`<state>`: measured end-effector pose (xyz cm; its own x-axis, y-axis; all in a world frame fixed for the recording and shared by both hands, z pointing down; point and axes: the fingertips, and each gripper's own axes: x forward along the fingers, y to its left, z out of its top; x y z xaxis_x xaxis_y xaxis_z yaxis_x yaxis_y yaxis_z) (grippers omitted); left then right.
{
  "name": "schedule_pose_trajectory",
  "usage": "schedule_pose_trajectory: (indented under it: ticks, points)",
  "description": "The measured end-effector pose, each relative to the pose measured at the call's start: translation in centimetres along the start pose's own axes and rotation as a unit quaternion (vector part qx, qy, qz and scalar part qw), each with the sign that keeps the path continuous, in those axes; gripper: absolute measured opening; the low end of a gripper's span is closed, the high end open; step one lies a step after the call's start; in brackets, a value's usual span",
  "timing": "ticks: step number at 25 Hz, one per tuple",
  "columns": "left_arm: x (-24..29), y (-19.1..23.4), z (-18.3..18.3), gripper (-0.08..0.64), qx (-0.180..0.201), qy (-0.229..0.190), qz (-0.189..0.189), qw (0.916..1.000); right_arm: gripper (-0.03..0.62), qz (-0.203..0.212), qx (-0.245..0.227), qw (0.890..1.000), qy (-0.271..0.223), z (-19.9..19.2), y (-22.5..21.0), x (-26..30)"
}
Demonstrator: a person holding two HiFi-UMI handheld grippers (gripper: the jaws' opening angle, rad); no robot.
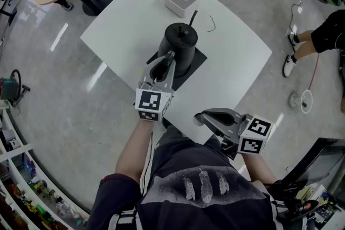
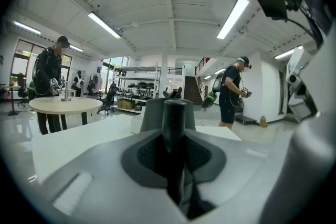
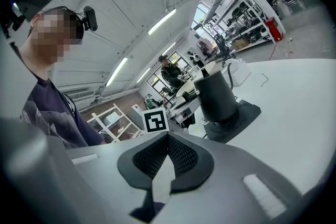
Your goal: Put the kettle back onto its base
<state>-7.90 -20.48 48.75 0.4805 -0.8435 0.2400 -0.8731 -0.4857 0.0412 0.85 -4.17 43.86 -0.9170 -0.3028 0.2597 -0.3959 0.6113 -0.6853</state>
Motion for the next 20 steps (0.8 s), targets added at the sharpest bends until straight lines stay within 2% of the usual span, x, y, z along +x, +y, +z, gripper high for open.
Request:
schedule_pose_trajectory:
  ticks: [4, 9, 20]
  points:
    - [-0.5, -0.4, -0.4, 0.057, -0.002, -0.006, -0.003, 1.0000, 0.000, 0.002, -0.002, 1.000, 0.003, 0.2, 0.2, 0.3]
    - [-1.4, -0.8, -1.8, 0.055, -0.005, 0.012, -0.010, 0.9999, 0.000, 0.002, -0.002, 1.000, 0.002, 0.5, 0.2, 0.5]
    - [-2.3, -1.6, -2.2, 0.055, 0.004, 0.027, -0.022, 0.9994, 0.000, 0.004, -0.003, 1.000, 0.001, 0.5, 0.2, 0.7]
